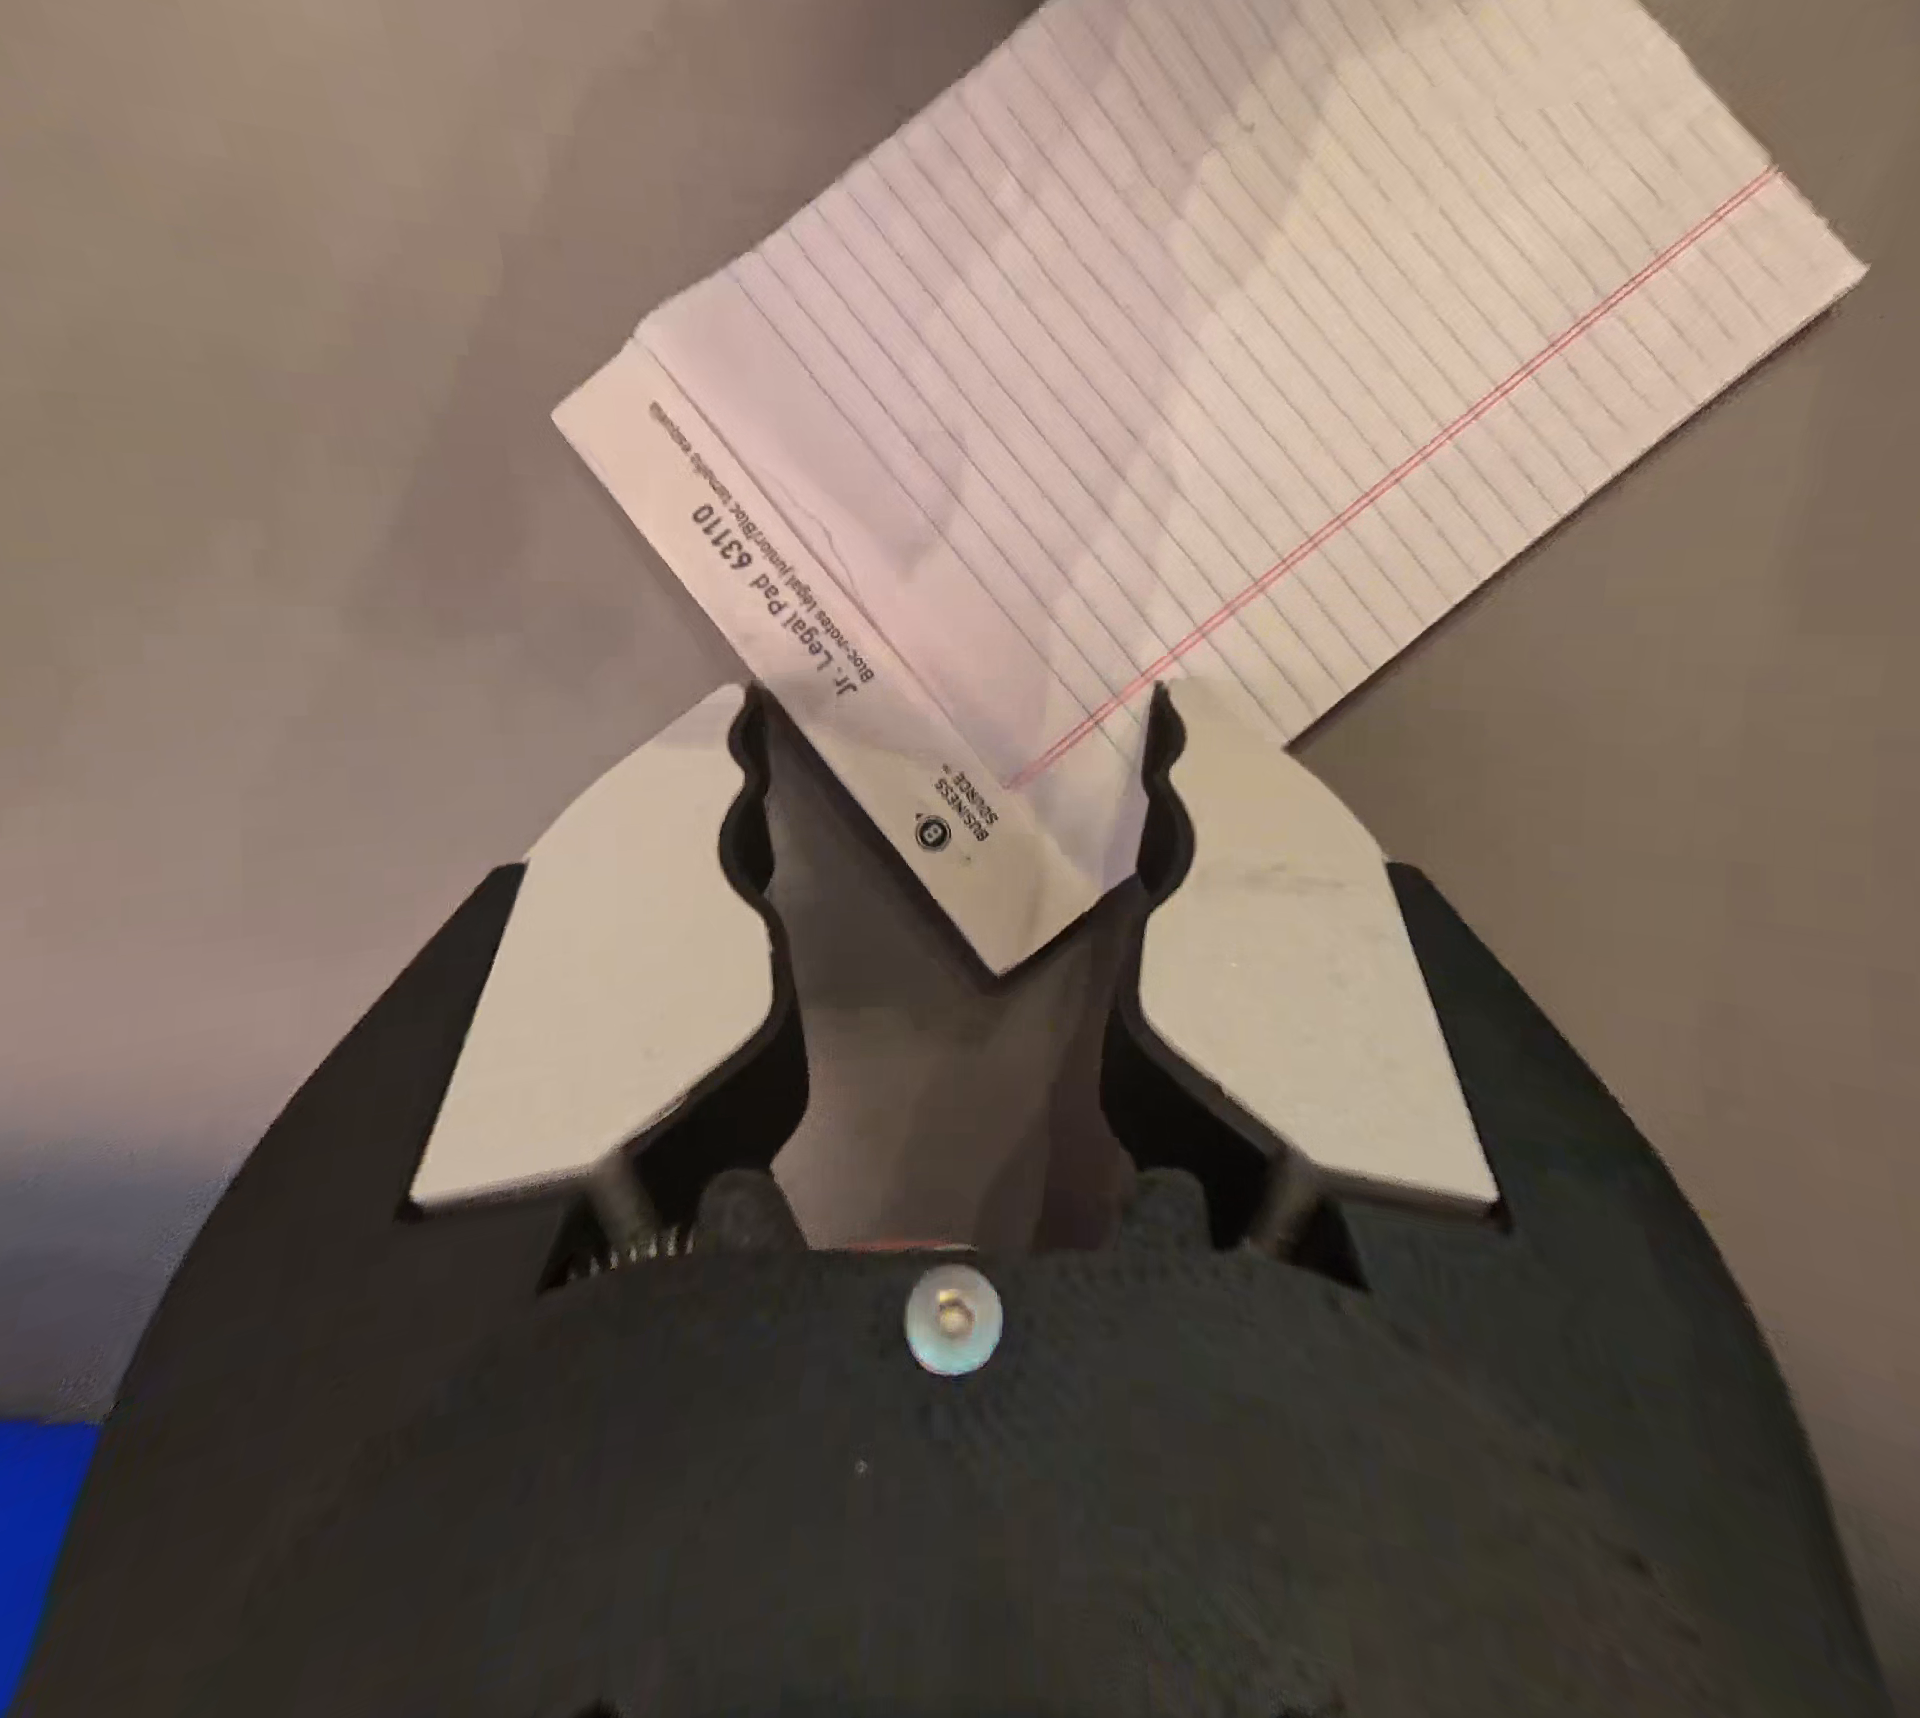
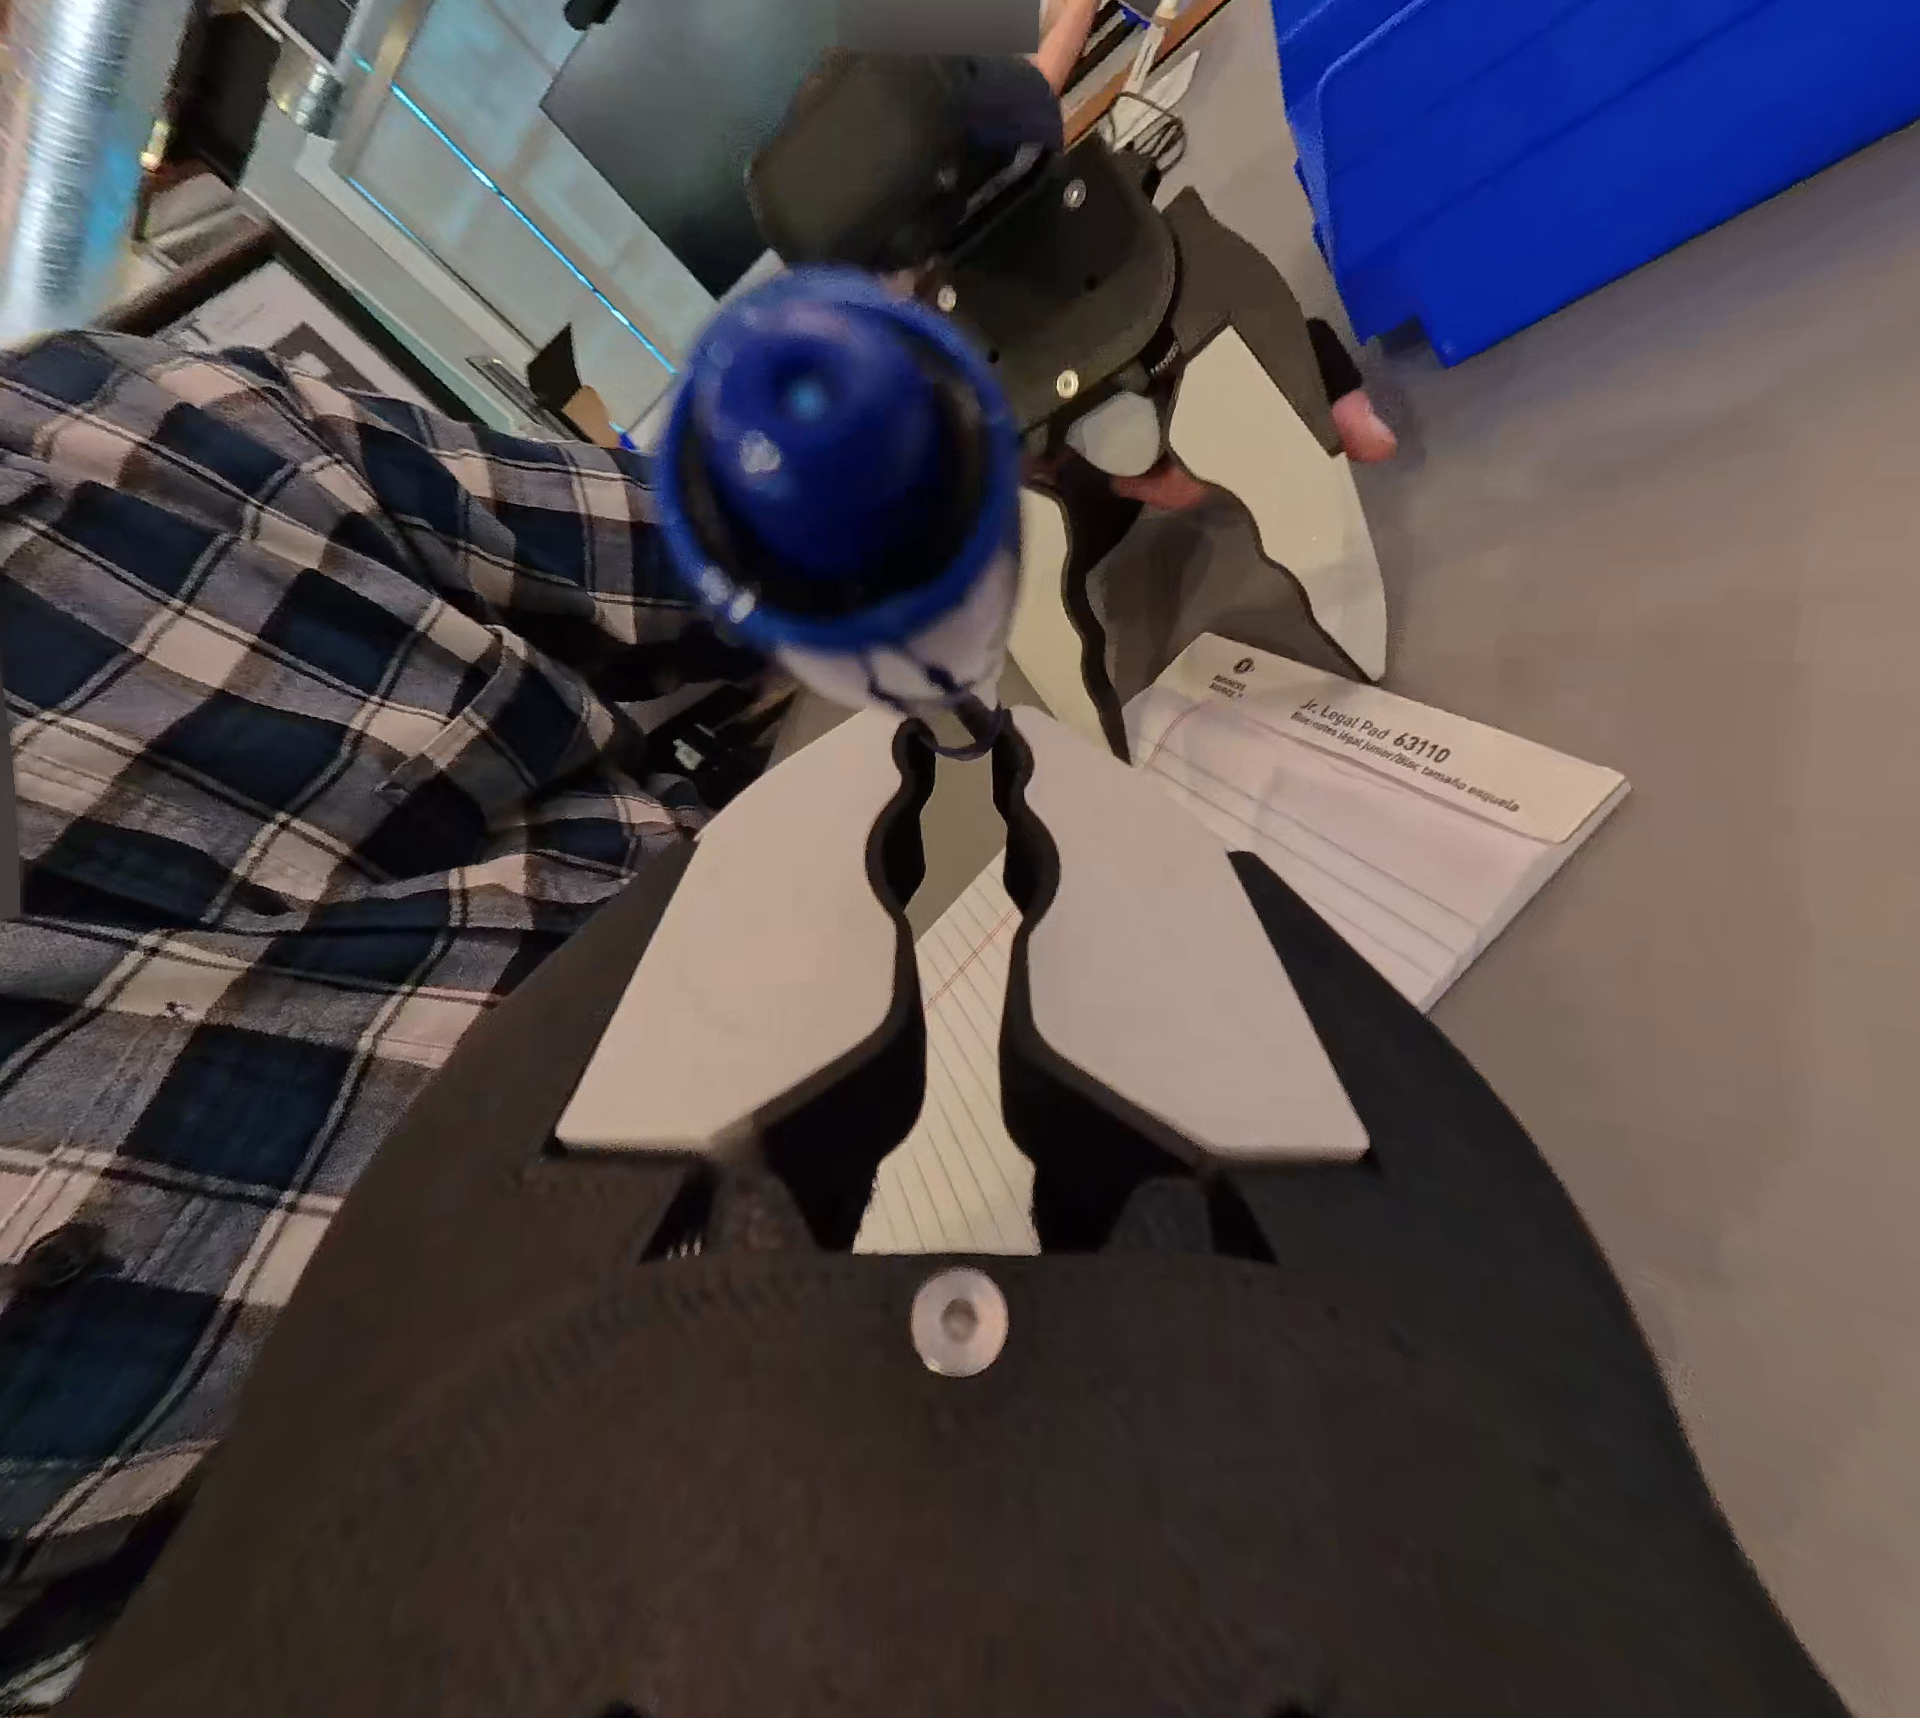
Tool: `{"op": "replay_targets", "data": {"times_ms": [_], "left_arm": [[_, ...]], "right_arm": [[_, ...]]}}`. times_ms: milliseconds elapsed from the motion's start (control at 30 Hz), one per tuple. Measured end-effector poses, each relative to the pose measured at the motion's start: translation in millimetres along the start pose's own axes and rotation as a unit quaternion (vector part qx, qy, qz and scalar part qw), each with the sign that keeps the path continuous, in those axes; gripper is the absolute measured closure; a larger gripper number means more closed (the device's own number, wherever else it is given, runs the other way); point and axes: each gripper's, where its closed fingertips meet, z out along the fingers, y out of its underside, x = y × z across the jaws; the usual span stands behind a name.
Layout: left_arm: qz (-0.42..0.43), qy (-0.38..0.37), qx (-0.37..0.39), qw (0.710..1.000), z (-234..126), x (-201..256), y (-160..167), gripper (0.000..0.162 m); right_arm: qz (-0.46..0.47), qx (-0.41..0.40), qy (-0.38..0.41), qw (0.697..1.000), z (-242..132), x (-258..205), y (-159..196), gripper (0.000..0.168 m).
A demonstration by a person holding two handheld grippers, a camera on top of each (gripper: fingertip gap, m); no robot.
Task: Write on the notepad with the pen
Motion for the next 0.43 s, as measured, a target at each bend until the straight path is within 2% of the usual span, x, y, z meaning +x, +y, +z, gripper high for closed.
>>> {"op": "replay_targets", "data": {"times_ms": [100, 167, 267, 300, 367, 433], "left_arm": [[-0.013, -0.010, -0.009, 1.000, 2, 3, -4, 0.097], [-0.045, -0.012, -0.004, 0.999, 6, 7, -8, 0.090], [-0.042, -0.040, 0.023, 0.998, 4, 11, -19, 0.078], [-0.033, -0.056, 0.057, 0.996, -2, 11, -30, 0.075], [-0.005, -0.095, 0.142, 0.985, -20, 14, -61, 0.079], [0.046, -0.173, 0.233, 0.956, -46, 16, -93, 0.099]], "right_arm": [[-0.029, -0.010, 0.044, 0.999, 4, 1, -2, 0.158], [-0.038, -0.021, 0.060, 0.997, 9, -2, -1, 0.158], [-0.028, -0.011, 0.053, 0.998, 15, -9, -1, 0.158], [-0.017, 0.005, 0.050, 0.999, 16, -10, -3, 0.158], [0.016, 0.056, 0.029, 0.998, 15, -13, -10, 0.158], [0.054, 0.108, -0.011, 0.993, 15, -18, -17, 0.158]]}}
